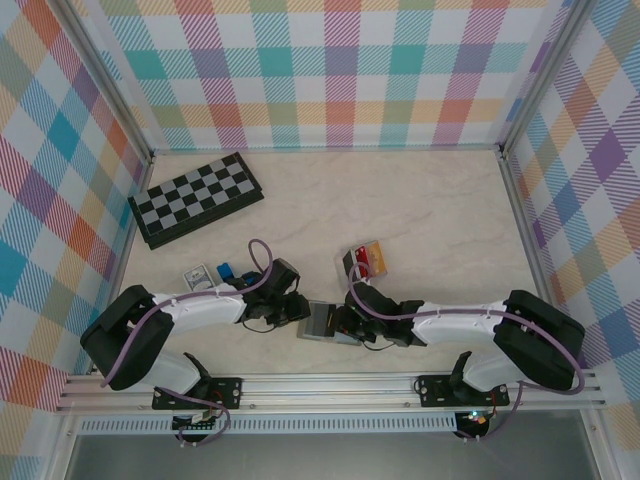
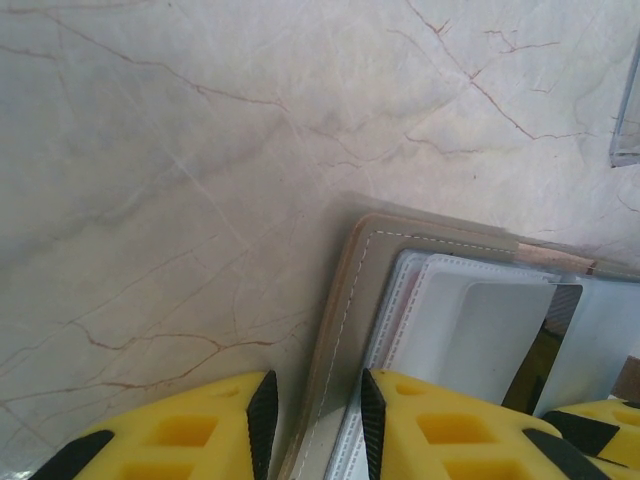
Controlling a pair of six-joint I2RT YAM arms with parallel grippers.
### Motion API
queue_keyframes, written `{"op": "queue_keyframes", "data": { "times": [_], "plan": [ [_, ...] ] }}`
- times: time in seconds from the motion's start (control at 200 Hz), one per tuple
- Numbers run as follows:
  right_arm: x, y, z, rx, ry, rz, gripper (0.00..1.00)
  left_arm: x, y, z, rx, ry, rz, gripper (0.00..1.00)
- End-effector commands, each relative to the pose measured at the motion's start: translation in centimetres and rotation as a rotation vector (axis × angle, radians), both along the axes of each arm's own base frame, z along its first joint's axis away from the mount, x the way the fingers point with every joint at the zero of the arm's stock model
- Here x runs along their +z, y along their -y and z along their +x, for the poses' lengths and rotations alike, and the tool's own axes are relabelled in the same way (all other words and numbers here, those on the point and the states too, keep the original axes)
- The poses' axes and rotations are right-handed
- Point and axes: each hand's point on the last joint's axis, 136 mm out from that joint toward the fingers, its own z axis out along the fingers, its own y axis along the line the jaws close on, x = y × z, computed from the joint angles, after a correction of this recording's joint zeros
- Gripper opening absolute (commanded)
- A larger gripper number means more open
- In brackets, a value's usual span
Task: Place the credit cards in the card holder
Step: Insert the credit card into the card slot.
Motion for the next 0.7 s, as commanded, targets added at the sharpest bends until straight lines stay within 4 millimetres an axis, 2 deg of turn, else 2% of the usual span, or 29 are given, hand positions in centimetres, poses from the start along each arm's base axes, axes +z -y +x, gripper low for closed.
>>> {"op": "queue_keyframes", "data": {
  "times": [0.0,0.185,0.52,0.635,0.695],
  "plan": [
    [0.4,-0.7,0.2,0.035,0.011,-0.02,0.27,-0.8,1.3,-1.6,-0.058,-0.031,-0.037,0.31],
    [0.3,-2.5,0.4,0.09,-0.001,0.004,0.17,-0.8,1.4,-1.5,-0.054,-0.031,-0.041,0.31],
    [0.7,-4.4,0.9,0.144,0.003,0.055,0.17,-0.7,1.2,-1.6,-0.048,-0.027,-0.039,0.31],
    [1.5,-4.3,0.9,0.154,0.029,0.068,0.18,-0.5,1.1,-1.4,-0.043,-0.016,-0.036,0.31],
    [1.9,-3.6,1.0,0.139,0.047,0.055,0.21,-0.2,1.0,-1.3,-0.038,-0.007,-0.03,0.31]
  ]
}}
